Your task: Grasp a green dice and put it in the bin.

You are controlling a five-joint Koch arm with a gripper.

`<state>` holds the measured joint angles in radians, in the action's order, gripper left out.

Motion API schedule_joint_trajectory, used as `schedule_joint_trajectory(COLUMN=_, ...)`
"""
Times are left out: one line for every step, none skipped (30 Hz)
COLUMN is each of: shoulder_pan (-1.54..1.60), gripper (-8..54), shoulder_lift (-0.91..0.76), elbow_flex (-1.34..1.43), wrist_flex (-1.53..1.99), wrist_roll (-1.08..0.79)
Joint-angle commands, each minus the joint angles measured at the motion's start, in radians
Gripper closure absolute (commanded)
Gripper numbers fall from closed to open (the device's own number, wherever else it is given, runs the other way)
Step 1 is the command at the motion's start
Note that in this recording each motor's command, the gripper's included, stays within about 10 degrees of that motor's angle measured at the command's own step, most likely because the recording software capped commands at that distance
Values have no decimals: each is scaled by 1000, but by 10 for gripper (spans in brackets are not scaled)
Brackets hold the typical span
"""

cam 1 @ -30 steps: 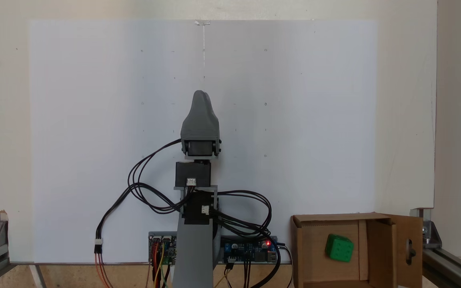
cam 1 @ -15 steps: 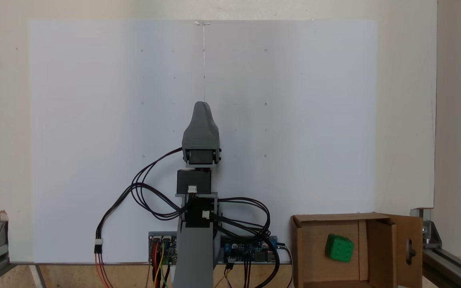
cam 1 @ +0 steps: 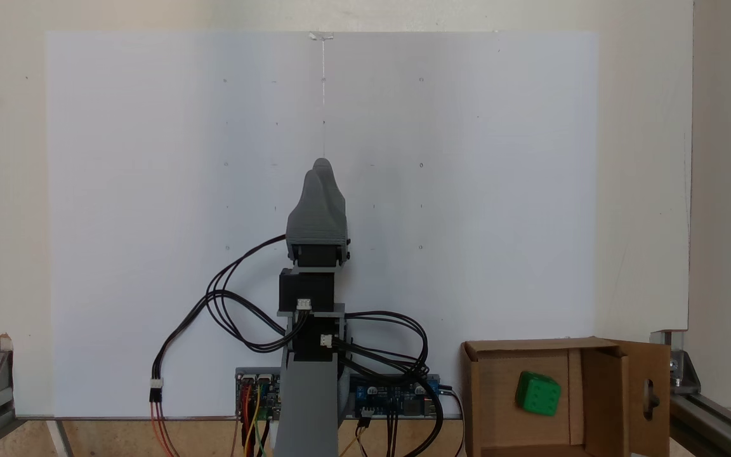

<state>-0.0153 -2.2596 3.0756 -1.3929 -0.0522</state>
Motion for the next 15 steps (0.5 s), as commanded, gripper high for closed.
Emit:
schedule_joint_trajectory(shoulder_pan=-5, gripper=11, shoulder_lift=-109, elbow_flex=49, wrist_flex=-66, wrist_roll=35)
schedule_joint_trajectory(shoulder_pan=-6, gripper=11, shoulder_lift=-109, elbow_flex=49, wrist_flex=-66, wrist_roll=35)
schedule_joint_trajectory(shoulder_pan=-6, gripper=11, shoulder_lift=-107, elbow_flex=49, wrist_flex=-66, wrist_roll=35)
schedule_joint_trajectory(shoulder_pan=-5, gripper=11, shoulder_lift=-107, elbow_flex=49, wrist_flex=-66, wrist_roll=35)
schedule_joint_trajectory(shoulder_pan=-5, gripper=11, shoulder_lift=-107, elbow_flex=49, wrist_flex=-66, wrist_roll=37)
schedule_joint_trajectory(shoulder_pan=-3, gripper=11, shoulder_lift=-107, elbow_flex=49, wrist_flex=-66, wrist_roll=37)
schedule_joint_trajectory(shoulder_pan=-2, gripper=11, shoulder_lift=-109, elbow_flex=49, wrist_flex=-67, wrist_roll=38)
schedule_joint_trajectory(shoulder_pan=-2, gripper=11, shoulder_lift=-107, elbow_flex=49, wrist_flex=-69, wrist_roll=38)
schedule_joint_trajectory(shoulder_pan=0, gripper=11, shoulder_lift=-107, elbow_flex=49, wrist_flex=-67, wrist_roll=38)
schedule_joint_trajectory(shoulder_pan=0, gripper=11, shoulder_lift=-107, elbow_flex=49, wrist_flex=-67, wrist_roll=38)
schedule_joint_trajectory(shoulder_pan=0, gripper=11, shoulder_lift=-107, elbow_flex=49, wrist_flex=-69, wrist_roll=38)
schedule_joint_trajectory(shoulder_pan=0, gripper=11, shoulder_lift=-109, elbow_flex=49, wrist_flex=-69, wrist_roll=38)
schedule_joint_trajectory(shoulder_pan=0, gripper=11, shoulder_lift=-107, elbow_flex=49, wrist_flex=-69, wrist_roll=38)
schedule_joint_trajectory(shoulder_pan=-2, gripper=11, shoulder_lift=-109, elbow_flex=49, wrist_flex=-69, wrist_roll=38)
schedule_joint_trajectory(shoulder_pan=-2, gripper=11, shoulder_lift=-107, elbow_flex=49, wrist_flex=-69, wrist_roll=38)
